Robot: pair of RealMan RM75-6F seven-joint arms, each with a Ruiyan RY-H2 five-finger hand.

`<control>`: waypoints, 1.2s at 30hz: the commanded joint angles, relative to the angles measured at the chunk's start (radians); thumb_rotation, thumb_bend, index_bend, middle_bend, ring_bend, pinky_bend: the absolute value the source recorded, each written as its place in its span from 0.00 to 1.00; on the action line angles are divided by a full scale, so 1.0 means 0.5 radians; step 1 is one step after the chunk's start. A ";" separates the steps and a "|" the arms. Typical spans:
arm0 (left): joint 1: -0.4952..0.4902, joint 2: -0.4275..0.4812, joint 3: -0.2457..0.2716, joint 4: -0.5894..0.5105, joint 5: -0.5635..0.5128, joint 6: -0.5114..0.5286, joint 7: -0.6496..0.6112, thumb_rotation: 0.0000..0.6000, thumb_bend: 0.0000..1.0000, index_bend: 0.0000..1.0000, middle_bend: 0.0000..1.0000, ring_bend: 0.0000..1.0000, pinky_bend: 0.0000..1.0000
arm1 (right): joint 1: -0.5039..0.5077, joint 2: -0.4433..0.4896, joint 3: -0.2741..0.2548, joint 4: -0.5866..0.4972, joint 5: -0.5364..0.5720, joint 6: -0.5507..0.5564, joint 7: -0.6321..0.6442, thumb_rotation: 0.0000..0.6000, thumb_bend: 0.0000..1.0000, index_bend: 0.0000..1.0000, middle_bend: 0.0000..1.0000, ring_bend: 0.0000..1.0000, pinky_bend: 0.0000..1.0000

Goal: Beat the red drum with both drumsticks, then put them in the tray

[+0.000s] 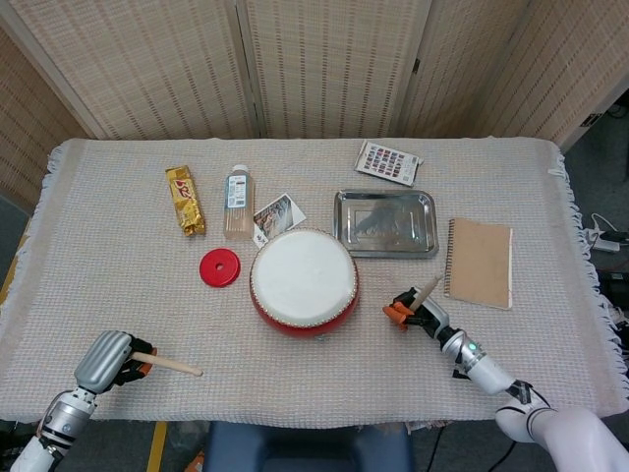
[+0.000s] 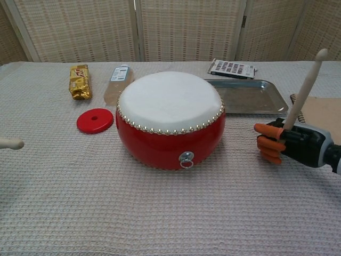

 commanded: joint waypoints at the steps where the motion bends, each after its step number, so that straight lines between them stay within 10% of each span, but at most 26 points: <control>1: -0.001 0.000 -0.002 0.000 -0.001 -0.001 0.000 1.00 0.71 1.00 1.00 0.99 1.00 | 0.007 -0.021 0.022 -0.017 0.007 0.015 -0.091 0.99 0.26 1.00 0.99 0.89 0.88; 12: -0.009 -0.001 -0.007 0.018 -0.002 -0.007 -0.008 1.00 0.71 1.00 1.00 0.99 1.00 | -0.005 0.022 0.074 -0.146 0.019 0.120 -0.375 1.00 0.65 1.00 1.00 1.00 1.00; 20: -0.027 0.014 -0.014 0.017 0.017 -0.002 0.020 1.00 0.71 1.00 1.00 0.99 1.00 | 0.012 0.173 0.072 -0.354 0.020 0.062 -0.872 1.00 0.73 1.00 1.00 1.00 1.00; 36: -0.307 0.231 -0.292 -0.185 -0.056 -0.129 0.294 1.00 0.71 1.00 1.00 0.99 1.00 | 0.486 1.406 0.380 -1.788 0.441 -0.693 -2.632 1.00 0.74 1.00 1.00 1.00 1.00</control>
